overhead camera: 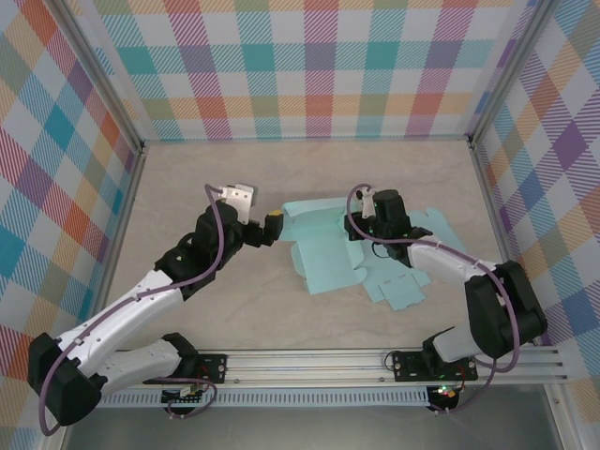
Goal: Fold the paper box
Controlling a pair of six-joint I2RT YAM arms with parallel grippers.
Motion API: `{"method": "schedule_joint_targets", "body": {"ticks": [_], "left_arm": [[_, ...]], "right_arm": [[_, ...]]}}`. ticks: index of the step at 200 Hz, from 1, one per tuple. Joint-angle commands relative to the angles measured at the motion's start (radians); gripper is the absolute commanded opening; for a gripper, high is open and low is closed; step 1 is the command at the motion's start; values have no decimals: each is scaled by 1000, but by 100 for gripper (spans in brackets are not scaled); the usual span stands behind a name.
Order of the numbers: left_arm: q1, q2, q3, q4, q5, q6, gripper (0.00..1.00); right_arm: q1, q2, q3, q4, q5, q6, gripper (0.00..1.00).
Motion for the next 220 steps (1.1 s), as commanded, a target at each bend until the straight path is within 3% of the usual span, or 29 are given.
{"method": "schedule_joint_targets", "body": {"ticks": [1,48,77,106,131,179,203,220], "left_arm": [[42,1,-21,-4,188,-39,100],[52,74,-23,39,317,-27,100],[52,124,-26,76,292,-28,100],[52,160,-43,126,242,-38,90],[52,162,-68,188,235,-56,73],[47,151,-62,194,266,-72,22],[42,135,-58,185,283,-84,9],[37,120,-58,186,292,-95,5]], "right_arm": [[9,-39,48,-117,-31,40,6],[27,-50,89,-204,-15,47,6],[44,-59,114,-249,2,53,6],[59,-77,131,-285,8,64,6],[70,-88,140,-310,13,78,6],[76,-93,141,-350,99,123,7],[76,-85,141,-357,146,143,7],[76,-72,146,-371,187,152,6]]}}
